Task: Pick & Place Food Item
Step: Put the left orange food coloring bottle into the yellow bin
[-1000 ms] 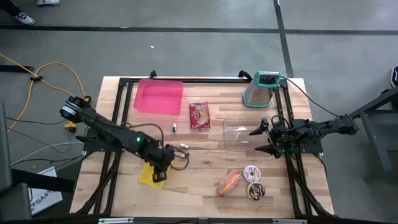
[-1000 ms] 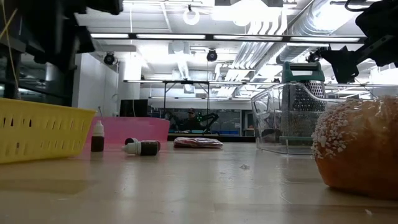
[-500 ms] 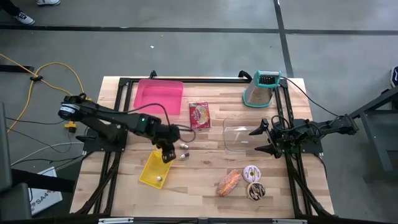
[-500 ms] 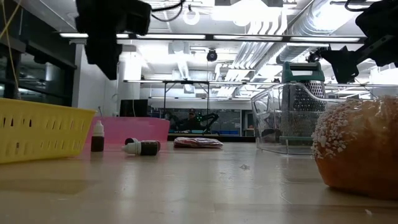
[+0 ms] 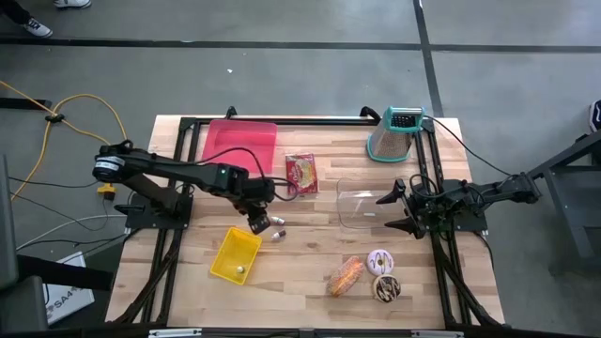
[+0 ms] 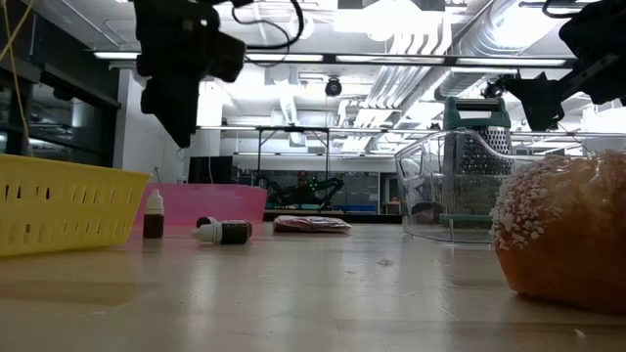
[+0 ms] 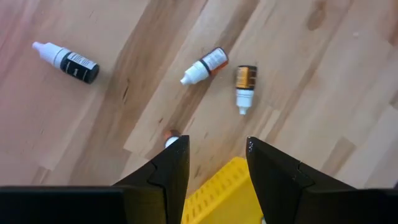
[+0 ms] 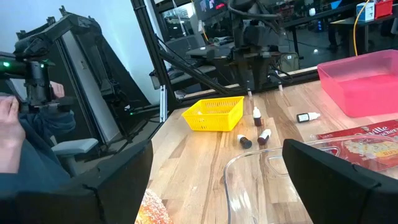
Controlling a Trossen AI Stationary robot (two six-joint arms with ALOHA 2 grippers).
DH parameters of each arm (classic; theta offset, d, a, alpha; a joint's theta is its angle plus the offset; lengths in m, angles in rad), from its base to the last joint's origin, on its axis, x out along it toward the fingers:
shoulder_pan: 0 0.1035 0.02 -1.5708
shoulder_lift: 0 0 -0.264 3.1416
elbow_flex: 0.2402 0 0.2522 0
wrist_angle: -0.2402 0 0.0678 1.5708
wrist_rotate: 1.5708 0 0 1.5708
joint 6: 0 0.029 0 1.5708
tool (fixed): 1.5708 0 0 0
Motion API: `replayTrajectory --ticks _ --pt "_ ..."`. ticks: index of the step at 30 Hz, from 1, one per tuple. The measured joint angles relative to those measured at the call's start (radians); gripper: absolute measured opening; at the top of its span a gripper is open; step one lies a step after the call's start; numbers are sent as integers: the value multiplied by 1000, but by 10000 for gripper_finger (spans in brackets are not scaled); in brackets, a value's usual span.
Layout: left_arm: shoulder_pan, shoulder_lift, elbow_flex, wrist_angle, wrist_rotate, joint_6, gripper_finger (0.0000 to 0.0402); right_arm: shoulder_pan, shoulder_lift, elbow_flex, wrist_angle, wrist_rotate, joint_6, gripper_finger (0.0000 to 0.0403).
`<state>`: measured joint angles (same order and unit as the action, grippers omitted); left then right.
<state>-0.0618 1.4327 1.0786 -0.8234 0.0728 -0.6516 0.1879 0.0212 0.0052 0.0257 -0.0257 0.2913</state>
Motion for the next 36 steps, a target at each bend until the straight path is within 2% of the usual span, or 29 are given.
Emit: replayTrajectory --ticks 36 --pt "-6 224 -2 -24 -26 -22 153 0 17 0 1 -1 0 348"
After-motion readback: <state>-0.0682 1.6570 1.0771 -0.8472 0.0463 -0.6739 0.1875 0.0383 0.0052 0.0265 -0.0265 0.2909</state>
